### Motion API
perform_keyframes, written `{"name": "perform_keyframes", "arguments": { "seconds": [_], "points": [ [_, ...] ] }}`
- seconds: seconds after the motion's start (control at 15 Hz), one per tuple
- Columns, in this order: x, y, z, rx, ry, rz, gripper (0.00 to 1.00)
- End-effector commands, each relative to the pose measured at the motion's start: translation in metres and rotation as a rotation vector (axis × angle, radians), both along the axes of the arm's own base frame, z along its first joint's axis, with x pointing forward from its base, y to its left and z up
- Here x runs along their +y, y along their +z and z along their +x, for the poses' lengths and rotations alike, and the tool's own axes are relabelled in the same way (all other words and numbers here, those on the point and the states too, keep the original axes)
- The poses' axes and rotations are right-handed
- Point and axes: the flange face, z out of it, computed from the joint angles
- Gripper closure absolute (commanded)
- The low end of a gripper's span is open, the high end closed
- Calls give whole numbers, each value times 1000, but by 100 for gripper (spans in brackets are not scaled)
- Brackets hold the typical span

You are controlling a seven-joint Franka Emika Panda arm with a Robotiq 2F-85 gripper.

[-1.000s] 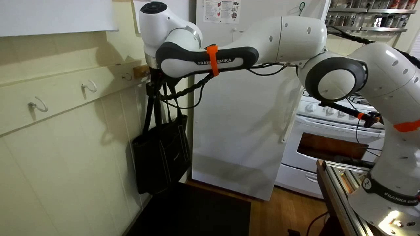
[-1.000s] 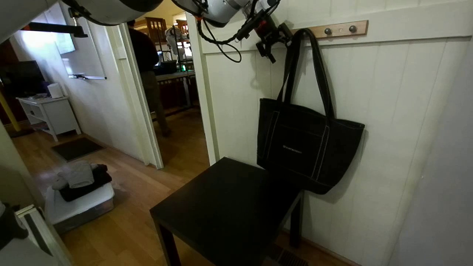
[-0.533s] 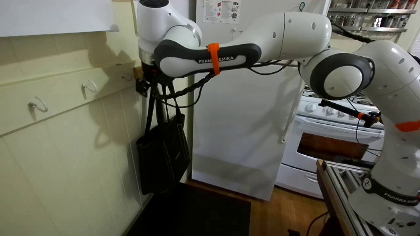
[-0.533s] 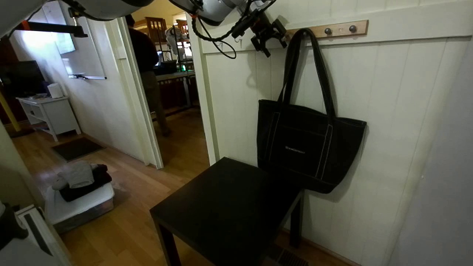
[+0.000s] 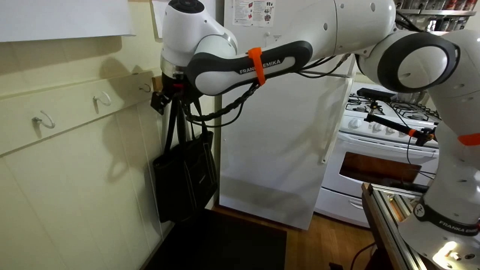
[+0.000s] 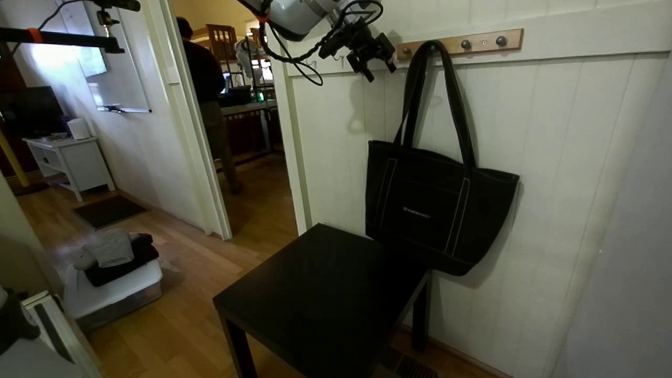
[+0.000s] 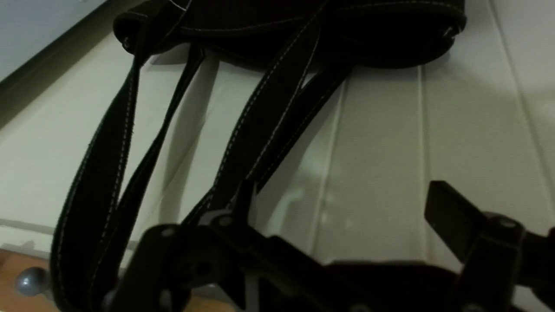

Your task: Move the bag to the second hook from the initial one

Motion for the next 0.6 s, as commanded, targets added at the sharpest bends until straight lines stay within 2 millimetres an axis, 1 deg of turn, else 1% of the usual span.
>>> {"name": "perform_keyframes", "arguments": {
  "seconds": [0.0, 0.07, 0.2, 0.4, 0.53],
  "points": [
    [-14, 4, -36, -7, -98, -33, 0],
    [-23, 7, -43, -11, -136, -44, 0],
    [-33, 10, -60, -20, -194, -58, 0],
    [-38, 13, -89, -21, -245, -77, 0],
    [-37, 12, -110, -22, -263, -86, 0]
  ]
}}
